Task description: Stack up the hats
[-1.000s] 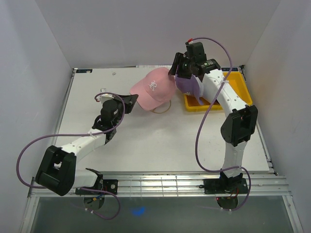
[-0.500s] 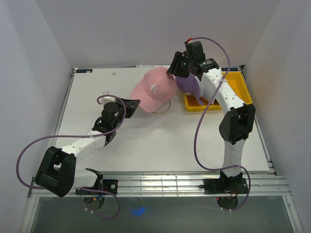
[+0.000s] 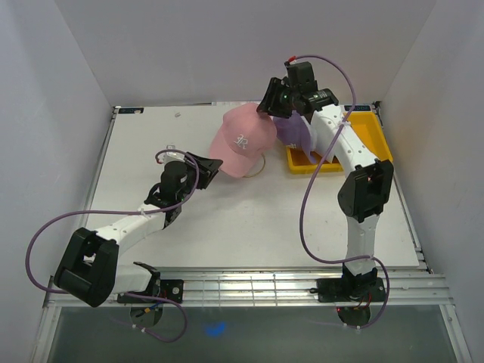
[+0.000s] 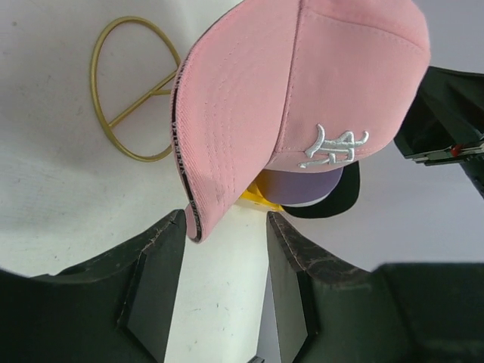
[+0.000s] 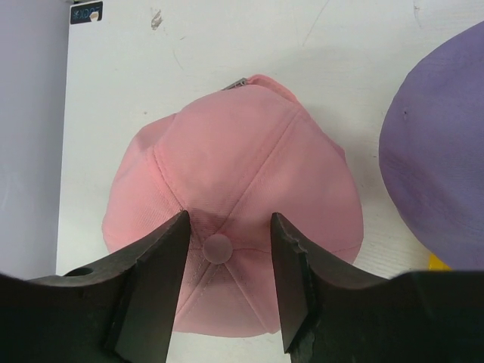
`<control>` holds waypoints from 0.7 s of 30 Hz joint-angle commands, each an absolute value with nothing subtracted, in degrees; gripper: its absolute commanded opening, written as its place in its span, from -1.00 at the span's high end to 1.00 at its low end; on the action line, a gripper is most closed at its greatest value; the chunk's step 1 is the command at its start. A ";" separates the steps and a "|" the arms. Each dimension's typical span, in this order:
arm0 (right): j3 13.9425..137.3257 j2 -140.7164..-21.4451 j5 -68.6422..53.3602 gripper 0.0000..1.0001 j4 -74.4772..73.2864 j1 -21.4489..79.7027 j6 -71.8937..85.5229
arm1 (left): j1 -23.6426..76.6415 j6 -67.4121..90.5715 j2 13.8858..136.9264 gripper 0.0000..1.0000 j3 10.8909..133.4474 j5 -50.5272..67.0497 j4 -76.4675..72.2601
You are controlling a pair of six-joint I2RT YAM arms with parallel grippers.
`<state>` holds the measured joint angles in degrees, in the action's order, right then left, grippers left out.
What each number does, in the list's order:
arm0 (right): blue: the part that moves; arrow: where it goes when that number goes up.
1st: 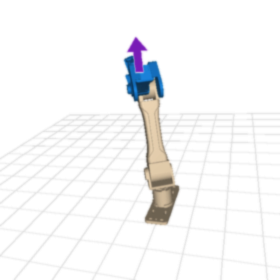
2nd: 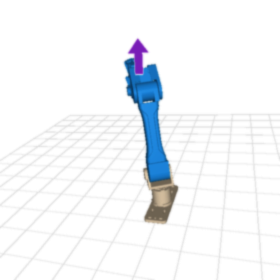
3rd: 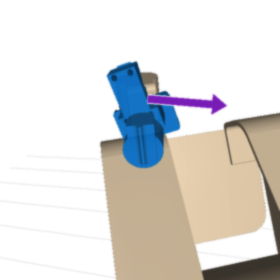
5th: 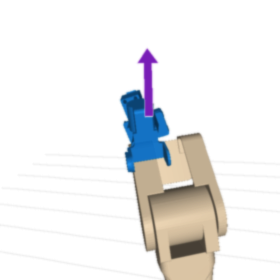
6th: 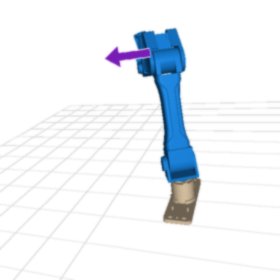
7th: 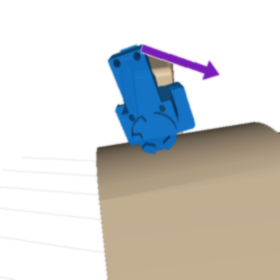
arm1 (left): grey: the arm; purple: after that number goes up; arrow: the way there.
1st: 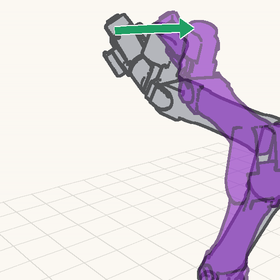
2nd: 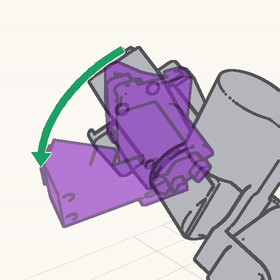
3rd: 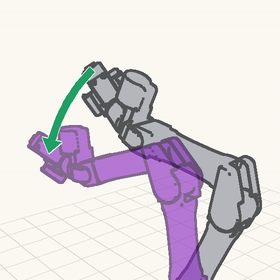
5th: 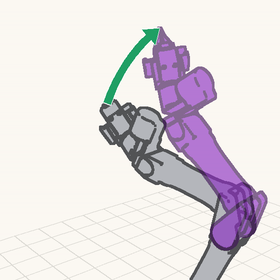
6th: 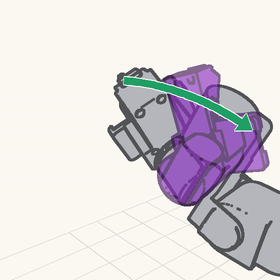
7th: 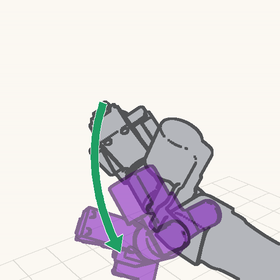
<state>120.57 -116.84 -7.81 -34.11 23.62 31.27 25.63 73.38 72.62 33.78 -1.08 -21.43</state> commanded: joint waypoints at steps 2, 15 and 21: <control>123.40 -117.95 -8.61 -0.06 -33.40 23.56 29.97 | 25.84 70.84 70.23 -0.15 33.13 -0.09 -17.85; 124.28 -118.48 -8.96 -0.06 -32.61 23.55 27.69 | 25.84 64.87 67.68 -0.21 36.73 -2.72 -5.98; 125.42 -118.65 -9.40 -0.08 -32.08 23.55 26.46 | 25.84 61.44 68.29 -0.20 43.93 -5.97 2.44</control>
